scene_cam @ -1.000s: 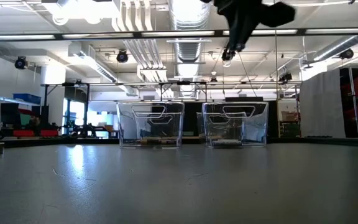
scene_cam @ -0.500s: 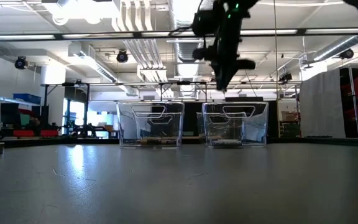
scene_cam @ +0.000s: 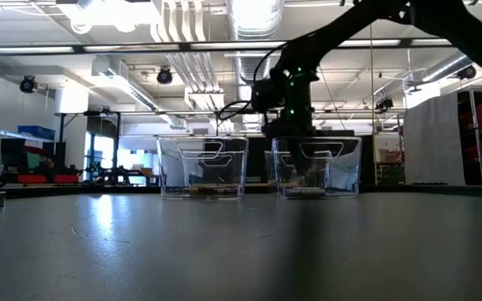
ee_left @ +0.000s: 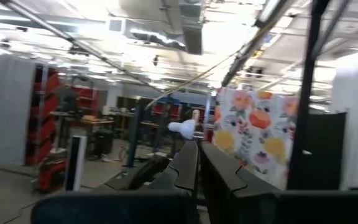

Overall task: Sort batteries
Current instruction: Put the white battery into the right transparent bin

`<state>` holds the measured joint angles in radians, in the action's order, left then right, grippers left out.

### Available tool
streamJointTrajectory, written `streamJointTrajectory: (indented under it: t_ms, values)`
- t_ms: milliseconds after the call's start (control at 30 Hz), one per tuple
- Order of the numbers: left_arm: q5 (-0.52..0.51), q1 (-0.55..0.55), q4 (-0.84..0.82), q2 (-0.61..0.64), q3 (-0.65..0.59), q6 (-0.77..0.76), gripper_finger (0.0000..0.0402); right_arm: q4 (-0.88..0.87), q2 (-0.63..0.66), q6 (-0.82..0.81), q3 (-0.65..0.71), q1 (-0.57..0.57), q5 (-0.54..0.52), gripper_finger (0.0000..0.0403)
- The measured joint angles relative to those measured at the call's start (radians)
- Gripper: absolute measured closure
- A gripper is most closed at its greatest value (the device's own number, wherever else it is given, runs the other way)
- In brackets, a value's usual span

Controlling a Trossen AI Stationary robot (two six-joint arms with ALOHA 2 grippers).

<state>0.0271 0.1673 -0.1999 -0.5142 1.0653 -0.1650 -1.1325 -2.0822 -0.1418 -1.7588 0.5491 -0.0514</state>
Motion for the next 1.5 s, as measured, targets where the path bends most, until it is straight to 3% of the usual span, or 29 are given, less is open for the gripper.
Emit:
streamJointTrajectory:
  t_ms: [333, 633, 933, 1100, 1267, 1500]
  values:
    - [-0.045, 0.000, 0.005, -0.026, 0.000, -0.010, 0.0401, 0.019, -0.058, 0.303, 0.000, 0.018, -0.001, 0.0380]
    - [-0.045, 0.000, 0.005, -0.024, 0.000, -0.016, 0.0401, 0.023, -0.085, 0.341, 0.000, 0.021, -0.011, 0.0366]
    - [0.017, 0.000, 0.000, 0.000, 0.000, -0.024, 0.0401, -0.002, 0.006, 0.276, -0.053, 0.018, -0.028, 0.0262]
    - [0.043, 0.000, -0.005, 0.015, 0.000, -0.034, 0.0401, -0.010, 0.117, 0.210, -0.088, -0.025, -0.029, 0.0222]
    - [0.070, 0.000, -0.034, 0.041, 0.000, -0.055, 0.0401, 0.033, 0.263, 0.104, -0.059, -0.128, -0.043, 0.0201]
    - [0.138, 0.000, -0.199, 0.075, 0.000, -0.046, 0.0401, 0.003, 0.419, -0.177, 0.022, -0.376, -0.176, 0.0196]
